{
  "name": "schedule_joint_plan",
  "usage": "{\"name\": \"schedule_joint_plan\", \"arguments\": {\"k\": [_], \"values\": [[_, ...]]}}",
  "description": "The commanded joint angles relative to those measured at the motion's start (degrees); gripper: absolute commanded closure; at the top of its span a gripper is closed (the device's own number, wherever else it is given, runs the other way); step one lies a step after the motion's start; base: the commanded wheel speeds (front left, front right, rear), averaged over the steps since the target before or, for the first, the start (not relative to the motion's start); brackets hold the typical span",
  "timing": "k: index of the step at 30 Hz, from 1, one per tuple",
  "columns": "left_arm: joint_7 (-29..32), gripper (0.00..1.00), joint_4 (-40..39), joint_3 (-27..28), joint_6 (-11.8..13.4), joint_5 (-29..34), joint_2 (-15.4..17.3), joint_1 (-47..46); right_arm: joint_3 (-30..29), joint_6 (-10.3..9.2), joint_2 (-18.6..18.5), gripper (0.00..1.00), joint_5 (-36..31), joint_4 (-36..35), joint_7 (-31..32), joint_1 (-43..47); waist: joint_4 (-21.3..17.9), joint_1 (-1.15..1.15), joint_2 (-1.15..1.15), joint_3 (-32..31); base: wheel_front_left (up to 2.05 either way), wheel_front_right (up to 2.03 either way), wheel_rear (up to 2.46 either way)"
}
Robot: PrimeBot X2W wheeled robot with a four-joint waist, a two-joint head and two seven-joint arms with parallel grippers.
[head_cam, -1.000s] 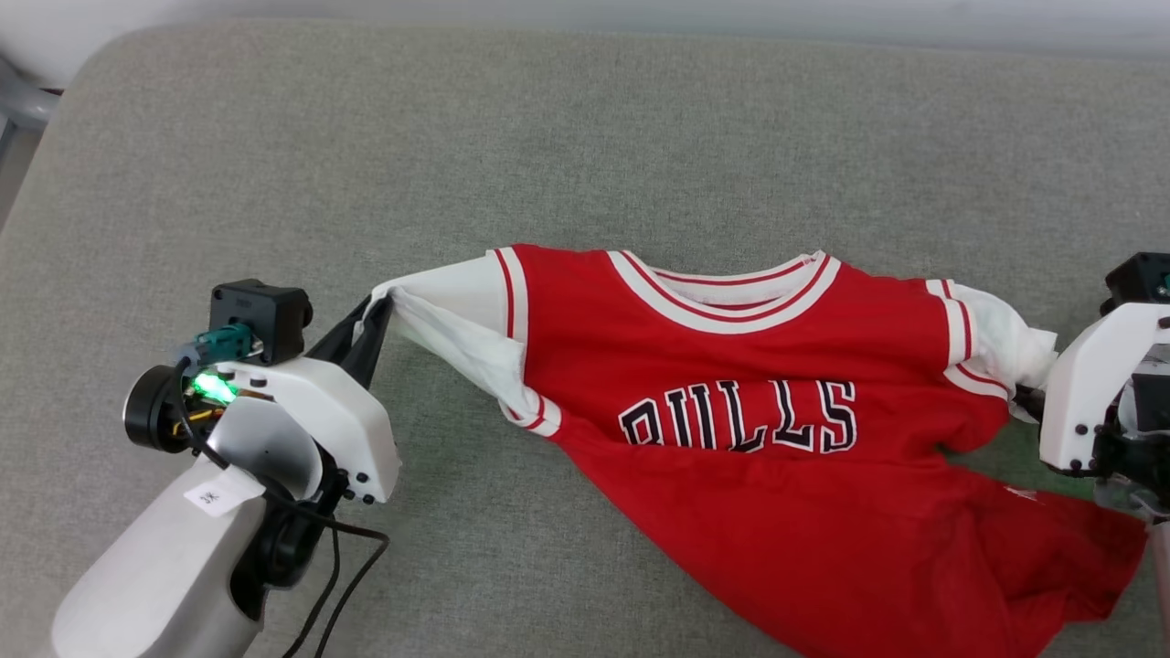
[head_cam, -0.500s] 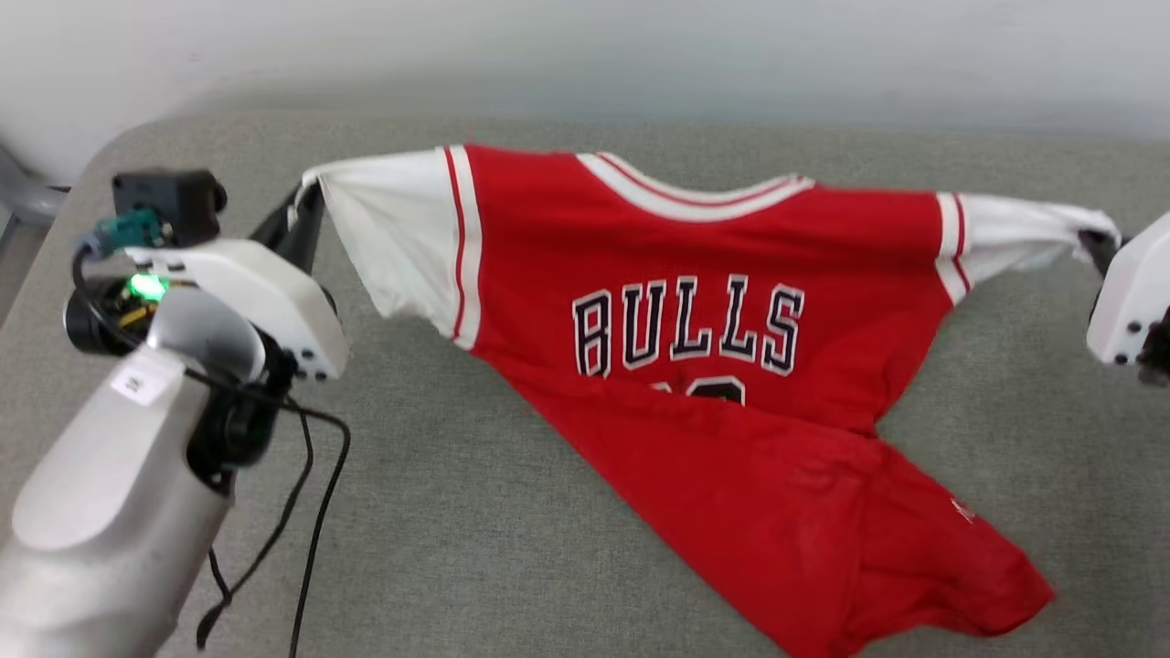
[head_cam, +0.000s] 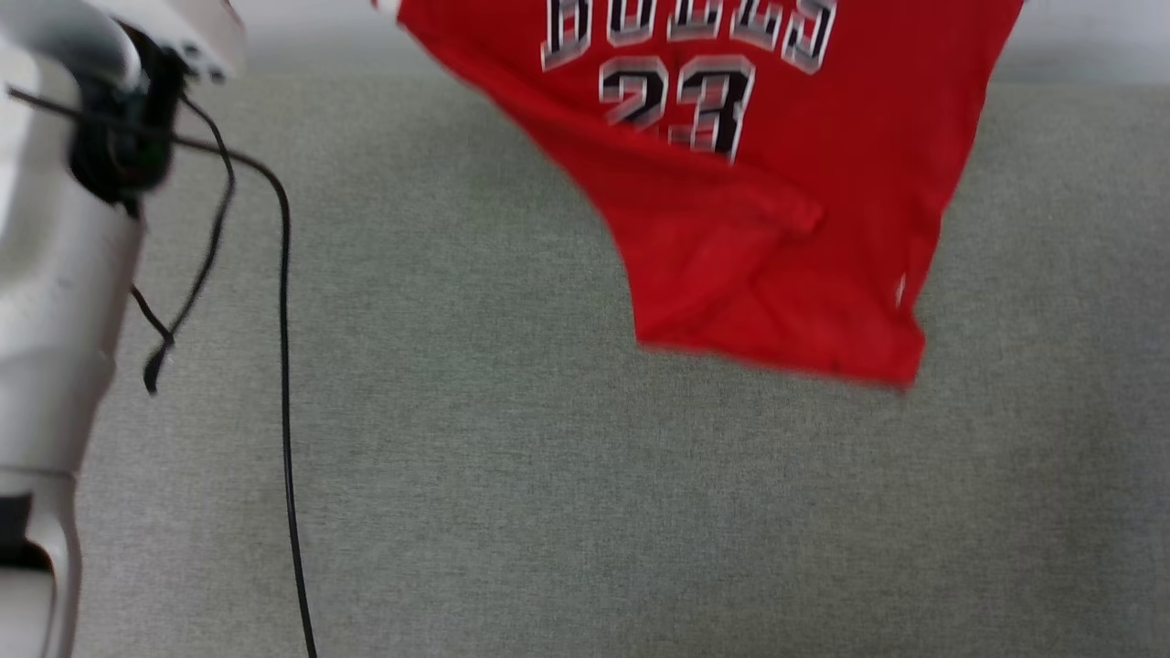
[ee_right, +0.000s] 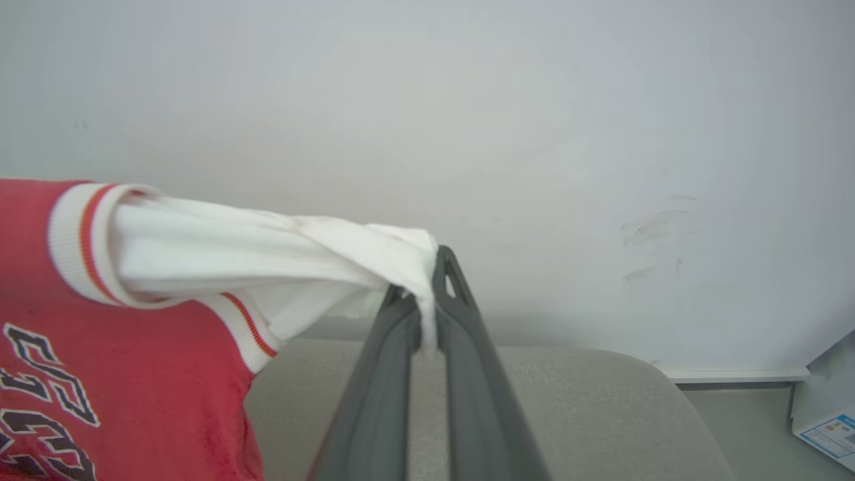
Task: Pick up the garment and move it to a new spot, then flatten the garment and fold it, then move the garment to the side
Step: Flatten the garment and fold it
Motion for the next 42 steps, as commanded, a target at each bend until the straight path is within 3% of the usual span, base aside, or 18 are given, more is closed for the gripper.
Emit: {"name": "schedule_joint_plan", "arguments": {"k": [1,12,21,31,37,42], "values": [[-1.2,1.0,1.6,0.4,-0.4,0.7,0.2,-3.0,-0.6,-0.1,-0.2,1.0,-0.8,0.5,-1.6,-3.2,-0.7,0.0,0.0,1.9,0.0,0.0,0.0],[-4.9,1.0,8.4,1.5,-3.0,2.2,1.2,-16.9,0.2,-0.1,-0.9,1.0,-0.6,8.2,-8.4,-19.3,-2.3,0.0,0.0,8.9,0.0,0.0,0.0],[-6.2,1.0,16.4,0.7,-6.6,1.1,-0.6,-17.7,2.5,-0.1,2.6,1.0,0.8,15.6,-12.5,-21.4,-3.0,0.0,0.0,15.8,0.0,0.0,0.0],[-8.6,1.0,22.7,-0.4,-9.6,-2.5,-3.4,-10.4,8.0,-0.09,3.4,1.0,5.9,20.3,-15.0,-12.7,-1.9,0.0,0.0,16.4,0.0,0.0,0.0],[-10.5,1.0,18.8,-1.6,-10.0,-5.2,-3.1,0.7,11.1,-0.07,1.6,1.0,11.6,15.3,-13.3,-0.1,-1.1,0.0,0.0,12.6,0.0,0.0,0.0],[-11.1,1.0,13.2,-1.7,-10.0,-7.2,-2.0,13.1,10.0,-0.07,1.0,1.0,15.2,9.3,-11.3,13.0,-0.7,0.0,0.0,7.9,0.0,0.0,0.0]]}}
